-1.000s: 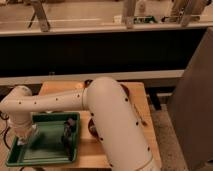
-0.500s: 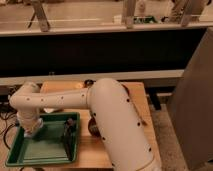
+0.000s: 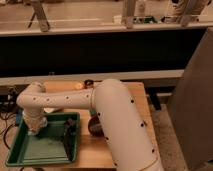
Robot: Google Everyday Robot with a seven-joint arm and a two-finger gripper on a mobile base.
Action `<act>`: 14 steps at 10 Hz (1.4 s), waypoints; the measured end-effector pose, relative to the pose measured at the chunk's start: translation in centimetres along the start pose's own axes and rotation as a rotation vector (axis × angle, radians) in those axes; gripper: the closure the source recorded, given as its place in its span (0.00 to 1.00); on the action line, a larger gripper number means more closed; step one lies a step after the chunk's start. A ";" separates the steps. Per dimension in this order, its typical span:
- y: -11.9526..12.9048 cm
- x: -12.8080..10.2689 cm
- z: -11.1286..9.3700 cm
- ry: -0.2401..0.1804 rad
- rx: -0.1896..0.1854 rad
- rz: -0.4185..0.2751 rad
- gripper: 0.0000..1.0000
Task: Wipe tray with towel
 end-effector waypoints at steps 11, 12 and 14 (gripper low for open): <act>9.9 -1.0 -2.0 0.007 0.031 0.152 1.00; 10.1 -1.9 -1.5 -0.003 0.020 0.142 1.00; 11.3 -4.9 -0.3 -0.031 -0.005 0.135 1.00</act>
